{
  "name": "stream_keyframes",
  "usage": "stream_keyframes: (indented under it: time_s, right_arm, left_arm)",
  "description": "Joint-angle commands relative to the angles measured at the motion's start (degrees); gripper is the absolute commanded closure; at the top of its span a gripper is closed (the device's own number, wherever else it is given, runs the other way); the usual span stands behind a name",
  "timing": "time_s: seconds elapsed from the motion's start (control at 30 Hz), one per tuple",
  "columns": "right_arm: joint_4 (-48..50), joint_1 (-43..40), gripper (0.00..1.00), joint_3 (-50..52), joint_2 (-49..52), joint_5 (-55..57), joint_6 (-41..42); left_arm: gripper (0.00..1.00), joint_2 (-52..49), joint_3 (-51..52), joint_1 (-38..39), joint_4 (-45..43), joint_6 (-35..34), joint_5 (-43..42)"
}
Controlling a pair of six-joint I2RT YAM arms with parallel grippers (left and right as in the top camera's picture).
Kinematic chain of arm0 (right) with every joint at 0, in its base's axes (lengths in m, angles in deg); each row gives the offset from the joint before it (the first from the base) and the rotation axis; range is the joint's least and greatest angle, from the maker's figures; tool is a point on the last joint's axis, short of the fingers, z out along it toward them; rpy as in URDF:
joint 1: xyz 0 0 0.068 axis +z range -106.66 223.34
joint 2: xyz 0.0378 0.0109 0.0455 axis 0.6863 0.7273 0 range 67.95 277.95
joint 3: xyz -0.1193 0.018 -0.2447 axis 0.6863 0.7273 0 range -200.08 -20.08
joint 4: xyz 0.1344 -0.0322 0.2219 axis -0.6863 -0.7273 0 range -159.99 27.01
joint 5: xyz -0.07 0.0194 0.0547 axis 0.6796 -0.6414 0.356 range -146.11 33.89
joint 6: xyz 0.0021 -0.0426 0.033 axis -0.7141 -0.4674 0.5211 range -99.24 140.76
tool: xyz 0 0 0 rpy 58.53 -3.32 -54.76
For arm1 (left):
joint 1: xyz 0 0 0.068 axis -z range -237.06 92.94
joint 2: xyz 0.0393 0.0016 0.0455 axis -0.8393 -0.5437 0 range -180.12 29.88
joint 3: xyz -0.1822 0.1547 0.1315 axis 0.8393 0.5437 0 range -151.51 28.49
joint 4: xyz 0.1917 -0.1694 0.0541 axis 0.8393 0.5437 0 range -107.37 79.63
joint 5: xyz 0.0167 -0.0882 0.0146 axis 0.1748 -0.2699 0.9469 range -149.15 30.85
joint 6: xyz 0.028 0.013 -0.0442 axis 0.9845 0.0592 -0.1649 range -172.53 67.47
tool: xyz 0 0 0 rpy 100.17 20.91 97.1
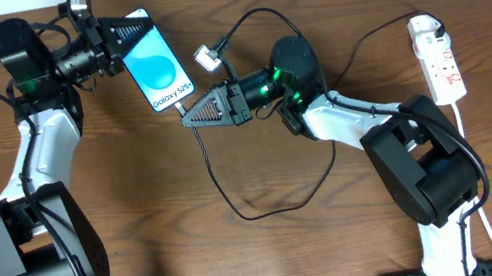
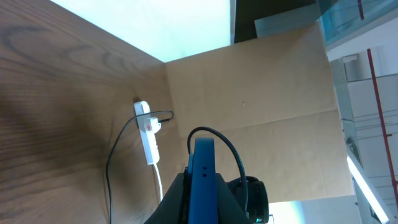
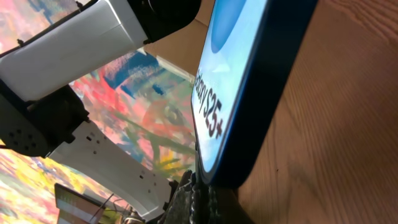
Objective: Plug charger to phone and switch on socket
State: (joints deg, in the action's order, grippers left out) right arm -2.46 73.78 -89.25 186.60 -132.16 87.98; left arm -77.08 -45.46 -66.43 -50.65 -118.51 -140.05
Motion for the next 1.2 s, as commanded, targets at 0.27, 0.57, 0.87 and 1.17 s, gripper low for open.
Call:
stream_keyframes:
  time_s: [0.27, 0.57, 0.87, 1.17]
  right_arm:
    - [0.1, -0.6, 0.99, -0.2, -0.4, 0.7, 1.0]
    - [0.1, -0.8, 0.99, -0.2, -0.4, 0.7, 1.1]
    - [0.1, -0.7, 0.99, -0.2, -0.4, 1.0, 1.1]
    - [0.1, -0.7, 0.99, -0.2, -0.4, 1.1, 1.6]
  left_arm:
    - [0.93, -0.2, -0.2, -0.3, -2.1, 0.1, -1.8]
    - [0.92, -0.2, -0.2, -0.3, -2.8, 0.1, -2.1]
    - [0.92, -0.2, -0.2, -0.1, -2.8, 0.1, -2.1]
    - [0.93, -0.2, -0.2, 1.0, -2.8, 0.3, -2.0]
